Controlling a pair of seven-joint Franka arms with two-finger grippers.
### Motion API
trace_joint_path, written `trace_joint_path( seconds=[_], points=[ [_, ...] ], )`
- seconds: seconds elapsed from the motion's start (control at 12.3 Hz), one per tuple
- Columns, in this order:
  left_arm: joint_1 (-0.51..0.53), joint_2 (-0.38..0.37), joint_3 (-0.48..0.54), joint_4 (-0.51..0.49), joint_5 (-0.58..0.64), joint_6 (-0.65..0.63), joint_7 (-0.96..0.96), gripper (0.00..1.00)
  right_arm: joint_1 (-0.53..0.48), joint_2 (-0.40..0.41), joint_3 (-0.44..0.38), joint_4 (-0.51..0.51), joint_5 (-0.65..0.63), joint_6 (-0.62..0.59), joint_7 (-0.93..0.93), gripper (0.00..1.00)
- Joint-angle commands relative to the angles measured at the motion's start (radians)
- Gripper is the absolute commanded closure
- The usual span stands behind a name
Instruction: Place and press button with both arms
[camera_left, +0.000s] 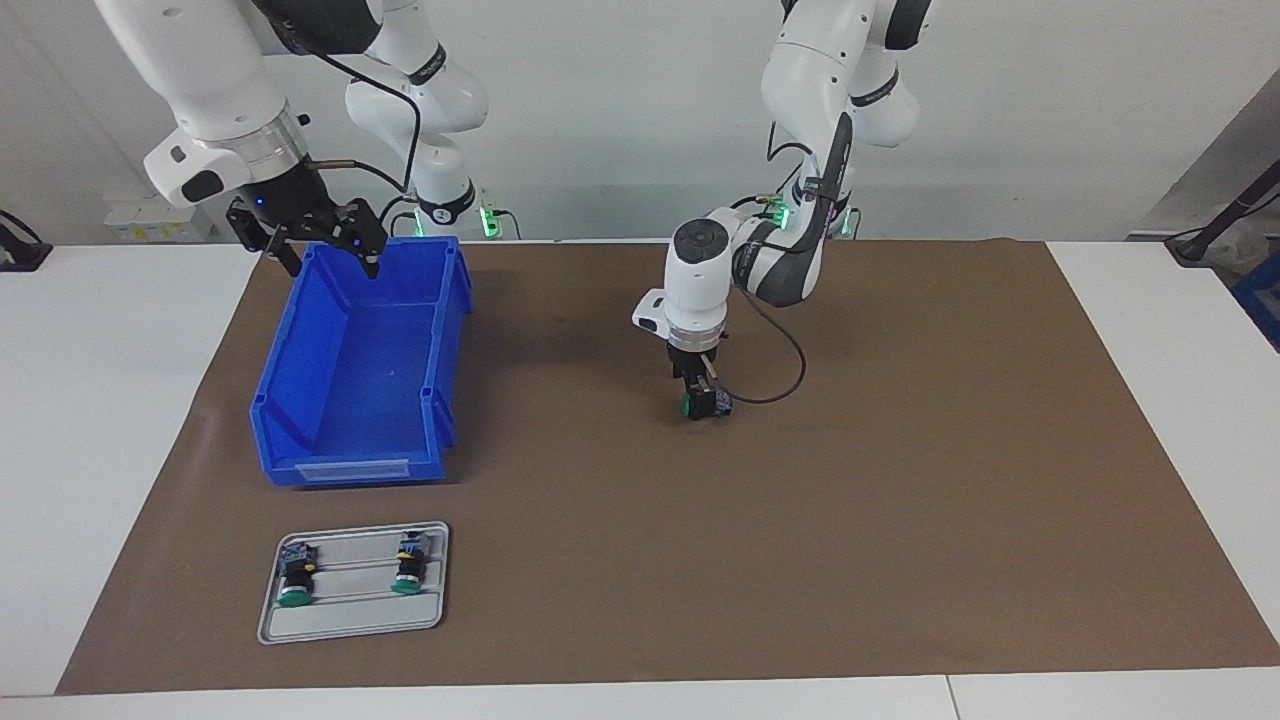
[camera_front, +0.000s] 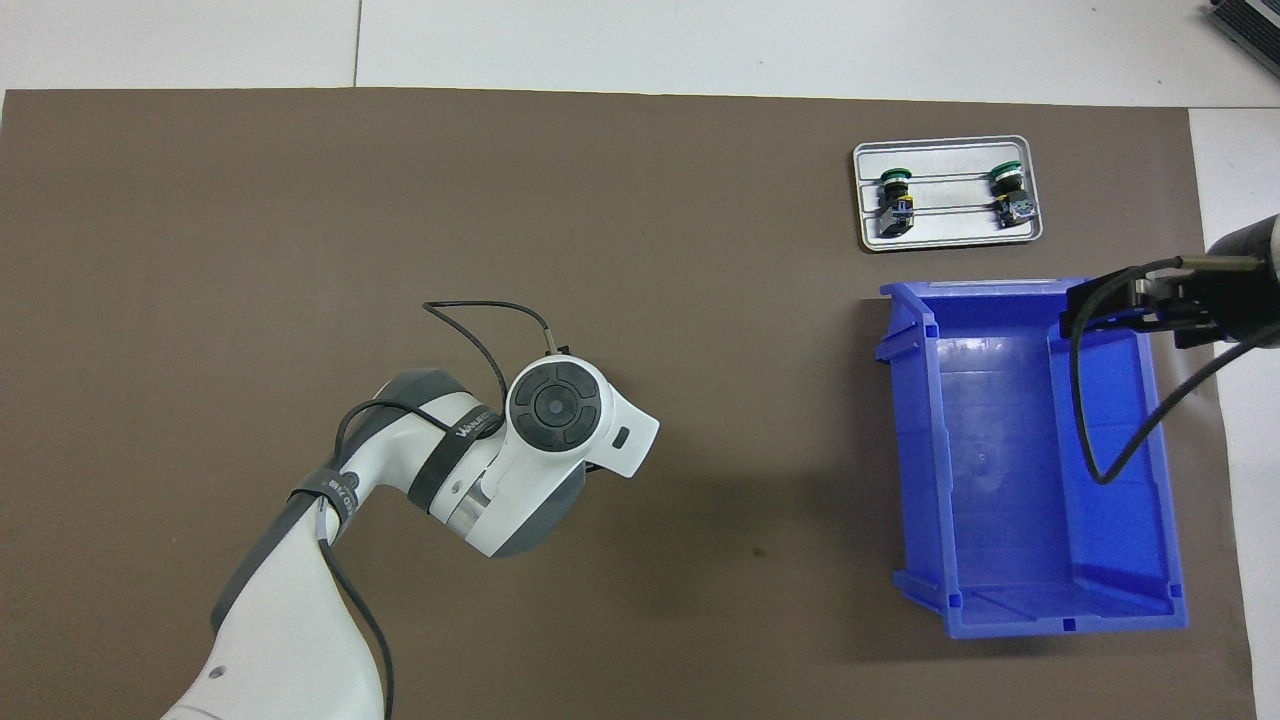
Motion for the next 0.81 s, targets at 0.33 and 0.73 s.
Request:
trace_joint_path(
  seconds=[0.33, 0.73],
  points=[
    [-0.001, -0.018, 0.014, -0.030, 0.016, 0.042, -0.022, 0.28, -0.003, -0.029, 0.000, -0.033, 0.027, 0.012, -0.023, 0.00],
    [-0.001, -0.018, 0.015, -0.039, 0.016, 0.040, -0.022, 0.35, -0.003, -0.029, 0.000, -0.033, 0.027, 0.012, -0.023, 0.00]
  ],
)
